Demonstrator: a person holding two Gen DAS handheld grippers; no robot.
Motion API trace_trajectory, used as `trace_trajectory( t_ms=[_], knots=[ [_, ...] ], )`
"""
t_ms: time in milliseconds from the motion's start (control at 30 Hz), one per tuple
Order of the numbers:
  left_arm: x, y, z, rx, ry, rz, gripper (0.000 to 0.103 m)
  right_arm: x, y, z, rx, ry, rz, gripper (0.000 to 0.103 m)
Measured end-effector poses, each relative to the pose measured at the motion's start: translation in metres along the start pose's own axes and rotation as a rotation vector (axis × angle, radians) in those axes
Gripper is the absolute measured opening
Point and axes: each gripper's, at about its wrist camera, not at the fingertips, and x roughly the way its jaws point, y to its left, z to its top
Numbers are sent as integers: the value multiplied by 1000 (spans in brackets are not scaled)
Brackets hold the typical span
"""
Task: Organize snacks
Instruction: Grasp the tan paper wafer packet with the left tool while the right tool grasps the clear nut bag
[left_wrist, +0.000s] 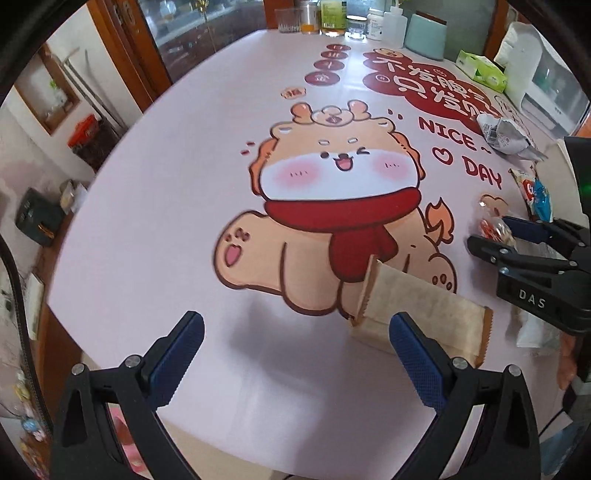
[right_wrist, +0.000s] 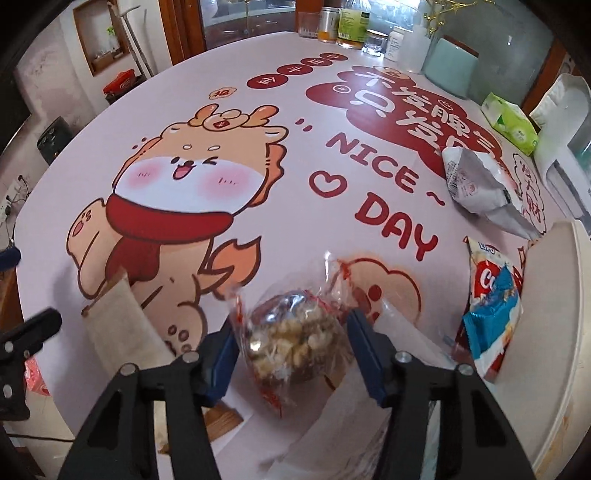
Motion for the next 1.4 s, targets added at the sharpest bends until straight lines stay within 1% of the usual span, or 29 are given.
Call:
trace_trajectory(
  t_ms=[167, 300, 500, 533, 600, 700, 767, 900, 967, 1033, 1067, 1100, 1133, 1267, 1300, 1400],
  knots=[
    [16, -2, 3, -56, 69, -101, 100, -1, -4, 0, 18, -13, 19, 53],
    [28, -10, 7, -94, 119, -155, 100, -7, -13, -2, 61, -32, 79, 51],
    [41, -34, 19, -151, 203, -168, 100, -26, -24, -6, 107, -81, 128, 48],
    [44, -37, 21, -164, 223, -159, 100, -31, -25, -6, 111, -93, 138, 46],
    [52, -48, 24, -194, 285, -143, 100, -42, -27, -6, 118, -117, 155, 46],
    [61, -57, 28, -255, 356, -174, 100, -60, -28, -5, 111, -163, 163, 45],
    [66, -63, 31, -288, 385, -147, 100, -69, -29, -4, 109, -185, 160, 45],
    [69, -73, 34, -324, 391, -73, 100, -87, -37, -5, 130, -228, 177, 45],
    [69, -81, 35, -305, 387, -34, 97, -94, -41, -6, 139, -244, 184, 45],
    [65, -88, 36, -266, 361, -7, 86, -101, -45, -9, 144, -259, 185, 45],
    [63, -91, 37, -247, 347, -5, 82, -103, -47, -10, 147, -263, 184, 45],
    [60, -93, 39, -231, 332, -4, 73, -105, -49, -12, 150, -267, 182, 45],
    [57, -102, 44, -216, 317, -15, 66, -107, -51, -14, 156, -270, 181, 45],
    [52, -112, 46, -146, 281, -52, 63, -112, -60, -23, 182, -274, 182, 45],
    [49, -115, 45, -120, 261, -56, 60, -113, -62, -26, 188, -276, 182, 45],
    [40, -120, 43, -90, 225, -86, 59, -116, -67, -34, 208, -280, 182, 45]
  ],
)
